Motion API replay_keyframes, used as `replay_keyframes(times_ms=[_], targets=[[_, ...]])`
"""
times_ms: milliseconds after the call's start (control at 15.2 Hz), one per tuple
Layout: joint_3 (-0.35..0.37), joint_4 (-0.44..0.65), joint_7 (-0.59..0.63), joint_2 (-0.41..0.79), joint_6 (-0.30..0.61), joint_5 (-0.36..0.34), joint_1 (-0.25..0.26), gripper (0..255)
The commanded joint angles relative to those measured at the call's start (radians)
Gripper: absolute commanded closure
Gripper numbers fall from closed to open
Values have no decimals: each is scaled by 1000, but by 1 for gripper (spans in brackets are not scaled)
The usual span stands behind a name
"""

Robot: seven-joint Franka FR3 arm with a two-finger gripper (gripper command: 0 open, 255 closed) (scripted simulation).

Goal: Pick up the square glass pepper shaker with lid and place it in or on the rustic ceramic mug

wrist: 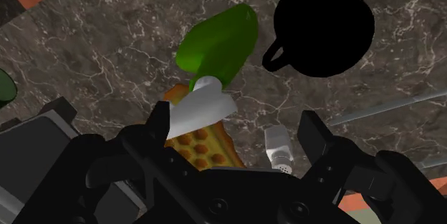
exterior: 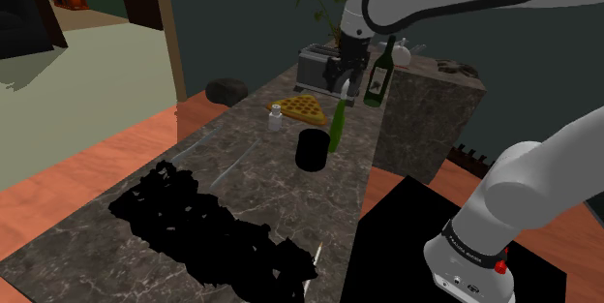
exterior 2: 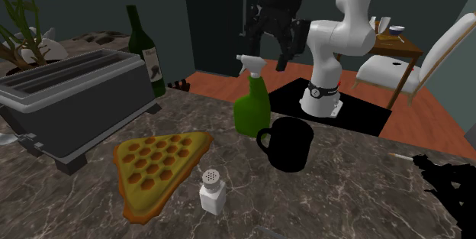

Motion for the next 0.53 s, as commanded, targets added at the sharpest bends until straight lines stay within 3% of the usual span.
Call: replay_keyframes(times_ms=[0,462], targets=[[18,32,32,73,33,-13,-2,0],[70,212,156,346,112,-100,-1,0]])
